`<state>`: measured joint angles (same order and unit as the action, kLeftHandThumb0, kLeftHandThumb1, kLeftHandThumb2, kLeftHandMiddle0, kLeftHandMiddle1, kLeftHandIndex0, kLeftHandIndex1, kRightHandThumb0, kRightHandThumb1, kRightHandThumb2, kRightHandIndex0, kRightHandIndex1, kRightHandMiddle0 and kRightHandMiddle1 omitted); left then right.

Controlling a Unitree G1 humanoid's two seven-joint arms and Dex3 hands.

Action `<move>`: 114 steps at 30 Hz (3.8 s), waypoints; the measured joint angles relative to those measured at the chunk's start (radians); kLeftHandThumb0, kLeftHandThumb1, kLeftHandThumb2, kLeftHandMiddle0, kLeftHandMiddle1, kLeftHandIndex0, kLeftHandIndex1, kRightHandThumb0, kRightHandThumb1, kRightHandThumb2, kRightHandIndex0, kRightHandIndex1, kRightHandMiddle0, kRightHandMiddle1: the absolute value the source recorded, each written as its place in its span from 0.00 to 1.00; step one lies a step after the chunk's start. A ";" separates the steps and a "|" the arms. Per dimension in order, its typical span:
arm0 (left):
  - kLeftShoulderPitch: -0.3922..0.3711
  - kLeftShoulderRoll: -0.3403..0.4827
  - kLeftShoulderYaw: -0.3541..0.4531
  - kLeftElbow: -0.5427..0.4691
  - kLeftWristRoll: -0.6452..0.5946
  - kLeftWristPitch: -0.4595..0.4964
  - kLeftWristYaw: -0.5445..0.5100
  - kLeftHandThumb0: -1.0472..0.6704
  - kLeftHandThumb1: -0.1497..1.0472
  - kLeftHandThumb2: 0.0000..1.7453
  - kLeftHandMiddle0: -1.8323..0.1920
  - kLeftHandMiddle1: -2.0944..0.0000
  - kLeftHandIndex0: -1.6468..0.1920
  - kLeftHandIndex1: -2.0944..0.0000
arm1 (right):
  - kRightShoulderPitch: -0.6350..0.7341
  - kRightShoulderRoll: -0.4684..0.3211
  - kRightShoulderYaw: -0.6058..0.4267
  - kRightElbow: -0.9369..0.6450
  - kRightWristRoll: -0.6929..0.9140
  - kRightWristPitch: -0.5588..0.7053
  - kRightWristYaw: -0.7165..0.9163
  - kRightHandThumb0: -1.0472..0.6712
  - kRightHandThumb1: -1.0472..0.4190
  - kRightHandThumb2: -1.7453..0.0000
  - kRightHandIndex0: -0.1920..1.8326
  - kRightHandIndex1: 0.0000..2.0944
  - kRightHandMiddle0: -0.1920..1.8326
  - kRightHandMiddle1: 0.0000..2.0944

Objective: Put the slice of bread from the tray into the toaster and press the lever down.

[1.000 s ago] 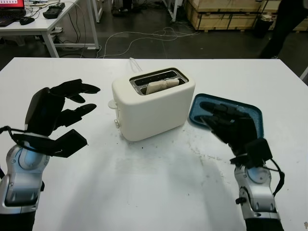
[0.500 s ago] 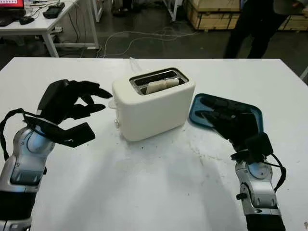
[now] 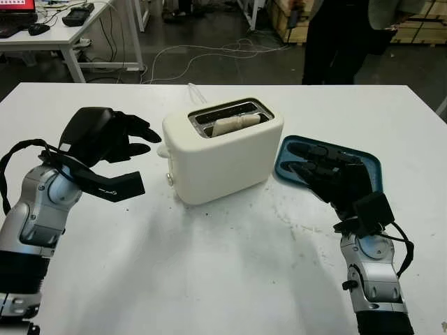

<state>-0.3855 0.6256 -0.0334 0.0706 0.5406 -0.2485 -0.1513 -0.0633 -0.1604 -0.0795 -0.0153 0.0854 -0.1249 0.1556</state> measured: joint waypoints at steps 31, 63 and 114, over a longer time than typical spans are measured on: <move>-0.049 0.009 -0.033 0.056 0.001 -0.022 -0.032 0.44 0.89 0.06 0.50 0.36 0.30 0.80 | 0.001 0.005 0.006 0.000 -0.006 0.002 0.008 0.34 0.16 1.00 0.59 0.12 0.63 0.00; -0.069 0.002 -0.084 0.142 0.012 -0.067 0.015 0.43 0.89 0.04 0.48 0.31 0.36 0.66 | 0.001 0.006 0.006 0.001 -0.005 0.002 0.008 0.35 0.16 1.00 0.58 0.14 0.63 0.00; -0.061 -0.095 -0.153 0.312 0.009 -0.110 0.202 0.47 0.76 0.00 0.47 0.33 0.32 0.74 | 0.002 0.006 -0.012 0.022 0.002 -0.011 0.022 0.35 0.14 1.00 0.57 0.16 0.64 0.00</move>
<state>-0.4464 0.5302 -0.1864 0.3828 0.5492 -0.3582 0.0512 -0.0614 -0.1549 -0.0916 0.0070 0.0870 -0.1357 0.1771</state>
